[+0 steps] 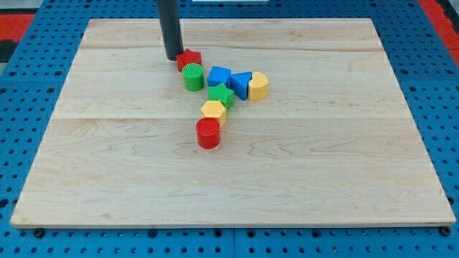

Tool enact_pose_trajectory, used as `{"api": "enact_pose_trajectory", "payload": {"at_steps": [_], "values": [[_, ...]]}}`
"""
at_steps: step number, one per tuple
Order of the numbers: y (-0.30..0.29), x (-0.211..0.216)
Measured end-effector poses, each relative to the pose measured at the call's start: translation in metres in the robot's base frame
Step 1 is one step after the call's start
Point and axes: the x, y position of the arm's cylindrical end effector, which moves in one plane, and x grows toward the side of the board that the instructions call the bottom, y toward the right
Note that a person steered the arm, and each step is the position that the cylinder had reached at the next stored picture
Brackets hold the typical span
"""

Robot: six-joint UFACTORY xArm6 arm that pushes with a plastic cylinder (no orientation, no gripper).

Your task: Push the red star towards top right

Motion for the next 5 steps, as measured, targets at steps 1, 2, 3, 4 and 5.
{"api": "enact_pose_trajectory", "payload": {"at_steps": [1,2,3,4,5], "values": [[-0.027,0.023],[-0.009,0.031],[0.052,0.024],[0.115,0.018],[0.16,0.001]]}}
